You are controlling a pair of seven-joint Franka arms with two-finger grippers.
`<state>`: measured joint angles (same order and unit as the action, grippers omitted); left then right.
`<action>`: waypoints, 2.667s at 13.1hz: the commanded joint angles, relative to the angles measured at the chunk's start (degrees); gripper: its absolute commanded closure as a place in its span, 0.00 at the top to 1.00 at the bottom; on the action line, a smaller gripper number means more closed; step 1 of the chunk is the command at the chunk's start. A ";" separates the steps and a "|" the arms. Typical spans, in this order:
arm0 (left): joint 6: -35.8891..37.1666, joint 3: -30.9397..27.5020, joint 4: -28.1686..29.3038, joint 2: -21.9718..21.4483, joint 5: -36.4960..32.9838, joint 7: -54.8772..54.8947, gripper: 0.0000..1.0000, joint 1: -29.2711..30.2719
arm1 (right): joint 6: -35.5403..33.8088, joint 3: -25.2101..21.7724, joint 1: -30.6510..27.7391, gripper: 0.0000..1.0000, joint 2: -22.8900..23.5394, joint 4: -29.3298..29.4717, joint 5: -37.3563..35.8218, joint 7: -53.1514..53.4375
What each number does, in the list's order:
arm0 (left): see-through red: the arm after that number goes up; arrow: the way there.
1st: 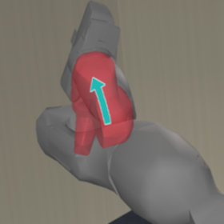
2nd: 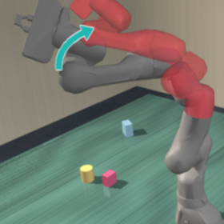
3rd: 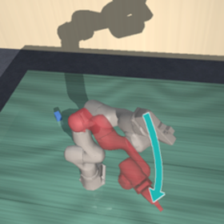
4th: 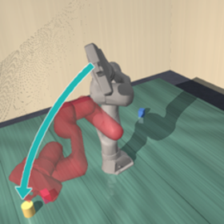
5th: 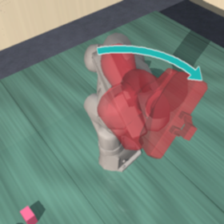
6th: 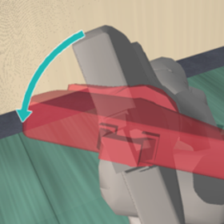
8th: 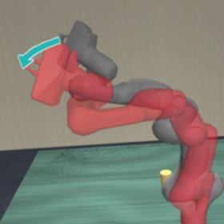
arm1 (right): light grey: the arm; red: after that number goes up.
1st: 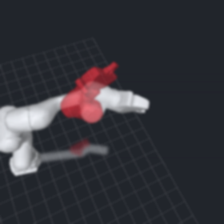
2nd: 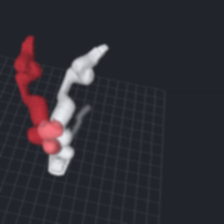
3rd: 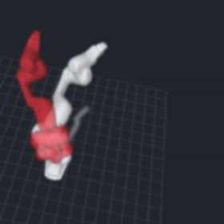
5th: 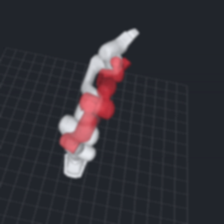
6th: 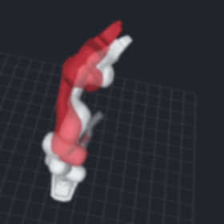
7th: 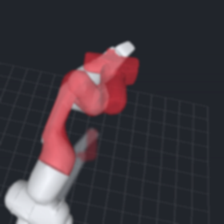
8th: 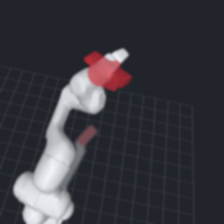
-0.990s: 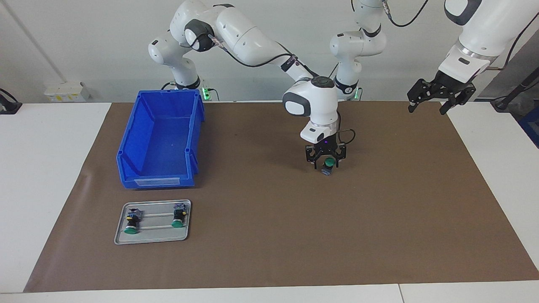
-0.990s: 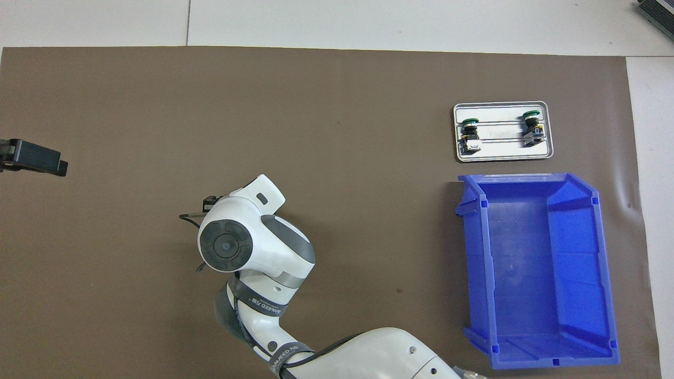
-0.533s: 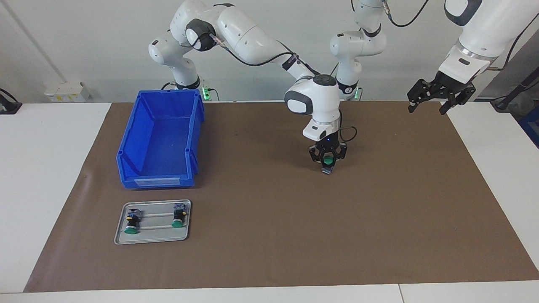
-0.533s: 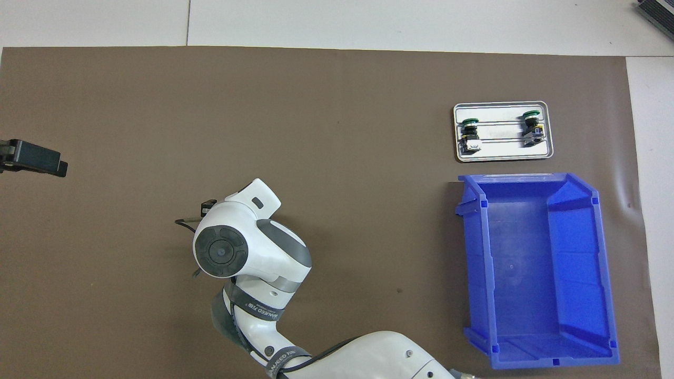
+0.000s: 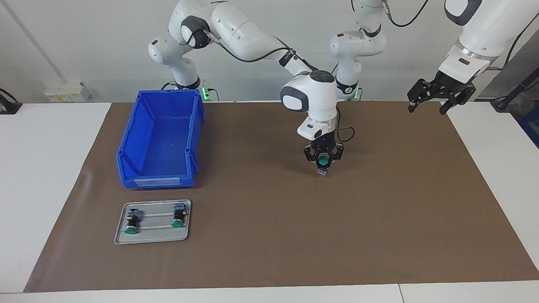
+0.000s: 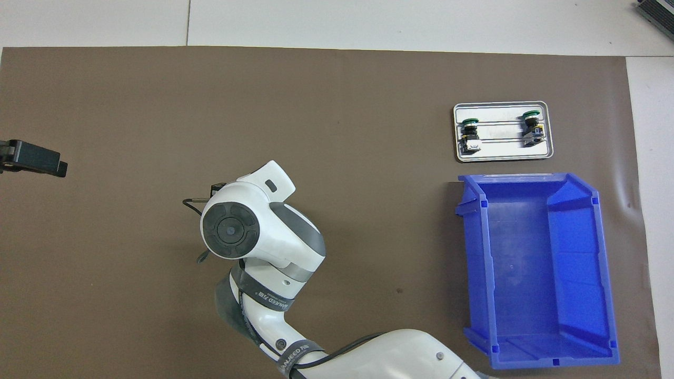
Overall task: Place and press button with both arms
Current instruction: 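Carry the button into the blue bin and open the right gripper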
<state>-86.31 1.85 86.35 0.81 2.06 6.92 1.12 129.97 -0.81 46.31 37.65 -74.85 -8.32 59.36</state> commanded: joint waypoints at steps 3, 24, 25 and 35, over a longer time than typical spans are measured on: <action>-0.17 0.44 1.80 -1.60 0.05 -0.24 1.00 0.82 | -10.86 0.72 -10.07 0.00 -16.51 -8.53 3.65 -9.93; -0.17 0.52 1.80 -1.60 0.05 -0.24 1.00 0.82 | 9.40 0.45 -48.33 0.00 -44.51 -65.76 14.47 -67.88; -0.17 0.52 1.80 -1.60 0.05 -0.24 1.00 0.82 | 11.52 0.45 -47.98 0.00 -43.89 -66.56 14.47 -67.62; -0.17 0.52 1.80 -1.60 0.05 -0.24 1.00 0.82 | 1.82 0.81 -47.45 1.00 -44.06 -56.76 14.38 -60.43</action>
<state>-86.31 1.84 86.45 0.74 2.06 6.92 1.12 137.85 -0.80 -0.62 -5.86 -137.07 4.45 -3.01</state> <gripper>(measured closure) 0.000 0.000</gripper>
